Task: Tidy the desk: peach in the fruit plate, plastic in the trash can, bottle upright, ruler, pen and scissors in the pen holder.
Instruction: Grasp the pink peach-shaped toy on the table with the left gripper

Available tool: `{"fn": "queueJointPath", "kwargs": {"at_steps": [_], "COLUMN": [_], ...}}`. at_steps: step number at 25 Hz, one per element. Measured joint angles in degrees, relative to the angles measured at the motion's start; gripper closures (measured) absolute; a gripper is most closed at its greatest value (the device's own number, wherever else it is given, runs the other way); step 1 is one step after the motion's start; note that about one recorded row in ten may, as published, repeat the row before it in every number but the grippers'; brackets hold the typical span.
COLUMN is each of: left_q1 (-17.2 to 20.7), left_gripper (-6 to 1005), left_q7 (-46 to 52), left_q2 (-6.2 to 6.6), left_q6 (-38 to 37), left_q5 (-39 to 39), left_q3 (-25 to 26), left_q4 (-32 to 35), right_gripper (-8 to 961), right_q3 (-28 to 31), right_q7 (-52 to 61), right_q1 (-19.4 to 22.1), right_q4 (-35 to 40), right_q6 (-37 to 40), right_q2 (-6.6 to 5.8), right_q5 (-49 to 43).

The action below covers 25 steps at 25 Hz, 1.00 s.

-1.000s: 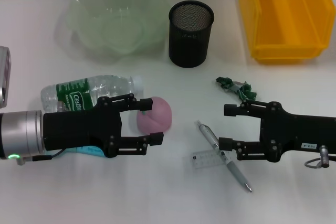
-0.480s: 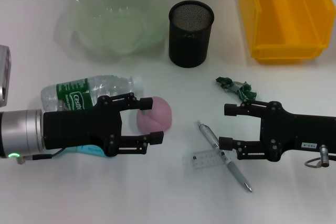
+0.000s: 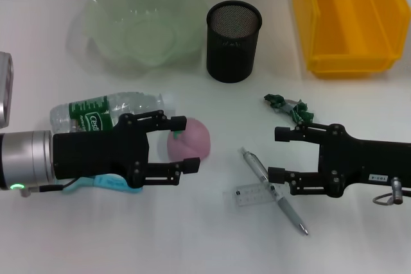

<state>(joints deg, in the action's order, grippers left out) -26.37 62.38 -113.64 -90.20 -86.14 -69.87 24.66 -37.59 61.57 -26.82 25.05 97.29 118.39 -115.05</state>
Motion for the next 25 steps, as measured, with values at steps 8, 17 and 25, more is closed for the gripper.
{"fn": "queueJointPath", "kwargs": {"at_steps": [8, 17, 25], "left_q1": [-1.9, -5.9, -9.8], "left_gripper": [186, 186, 186], "left_q7": [1.0, 6.8, 13.3], "left_q2": [-0.48, -1.60, -3.90], "left_q6": [2.9, 8.8, 15.2], "left_q5": [-0.1, -8.3, -20.9], "left_q3": [-0.1, -0.1, -0.1], "left_q4": [3.2, 9.3, 12.9], "right_gripper": [163, 168, 172], "right_q3": [-0.1, -0.1, 0.0], "right_q7": [0.4, 0.4, 0.4], "right_q1": [0.4, 1.0, 1.0], "right_q4": [0.0, 0.2, 0.1], "right_q6": [0.0, 0.0, 0.0], "right_q2": [0.00, -0.06, -0.51], "right_q5": [0.0, 0.0, 0.0]}}
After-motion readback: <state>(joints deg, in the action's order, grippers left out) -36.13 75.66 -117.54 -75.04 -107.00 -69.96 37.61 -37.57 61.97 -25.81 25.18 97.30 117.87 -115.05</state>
